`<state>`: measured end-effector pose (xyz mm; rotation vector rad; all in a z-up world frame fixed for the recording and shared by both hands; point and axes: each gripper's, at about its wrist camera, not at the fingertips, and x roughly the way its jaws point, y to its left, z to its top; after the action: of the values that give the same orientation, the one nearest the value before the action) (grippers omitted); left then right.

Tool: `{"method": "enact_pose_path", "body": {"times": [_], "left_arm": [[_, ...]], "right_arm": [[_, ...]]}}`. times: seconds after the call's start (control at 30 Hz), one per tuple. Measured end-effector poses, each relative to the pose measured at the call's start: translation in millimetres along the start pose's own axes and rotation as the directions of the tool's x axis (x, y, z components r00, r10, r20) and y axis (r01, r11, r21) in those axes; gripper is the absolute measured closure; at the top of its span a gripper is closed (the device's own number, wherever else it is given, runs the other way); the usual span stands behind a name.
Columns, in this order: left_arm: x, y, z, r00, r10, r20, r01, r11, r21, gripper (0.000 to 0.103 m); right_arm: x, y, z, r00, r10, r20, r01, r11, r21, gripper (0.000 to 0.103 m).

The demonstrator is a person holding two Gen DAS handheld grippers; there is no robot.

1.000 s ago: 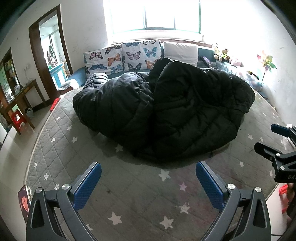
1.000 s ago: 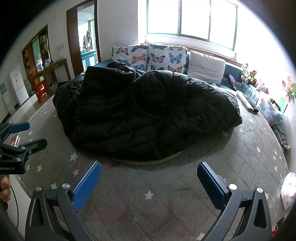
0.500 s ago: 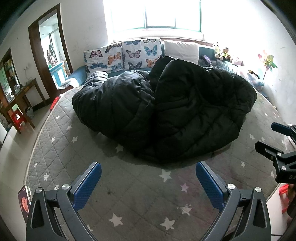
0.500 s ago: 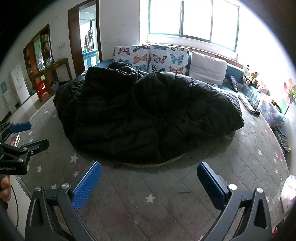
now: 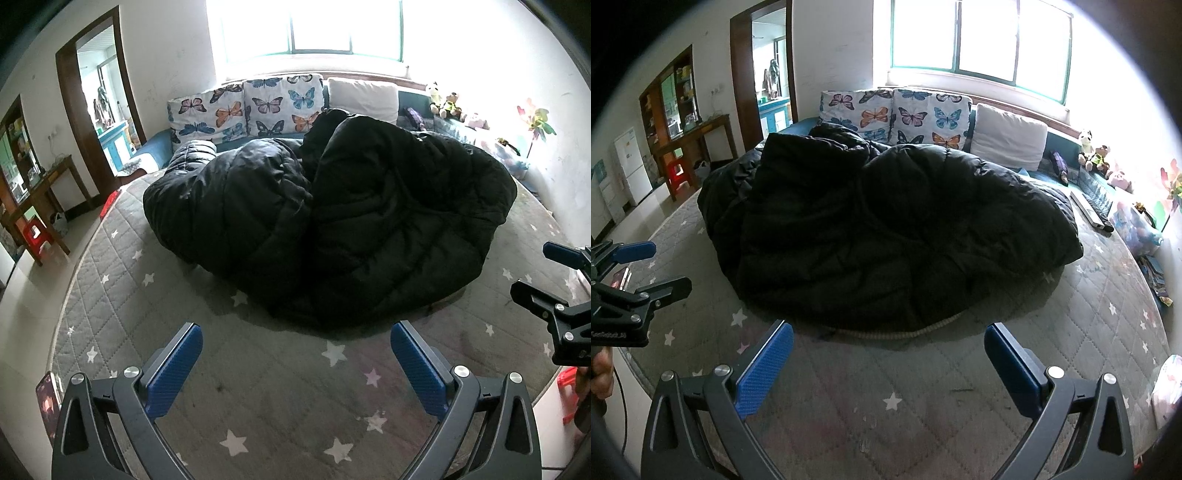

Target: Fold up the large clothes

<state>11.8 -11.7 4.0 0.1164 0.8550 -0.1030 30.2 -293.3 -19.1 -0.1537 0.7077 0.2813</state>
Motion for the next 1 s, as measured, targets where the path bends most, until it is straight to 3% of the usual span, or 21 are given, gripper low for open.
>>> {"method": "enact_pose_path", "body": {"times": [1.0], "left_arm": [[14.7,13.9,21.4,0.999,-0.038,-0.004,0.038,0.999,-0.007,0.0]], "right_arm": [[7.2,4.6,17.9,1.0,0.02,0.019,-0.019,0.998,-0.06,0.0]]}}
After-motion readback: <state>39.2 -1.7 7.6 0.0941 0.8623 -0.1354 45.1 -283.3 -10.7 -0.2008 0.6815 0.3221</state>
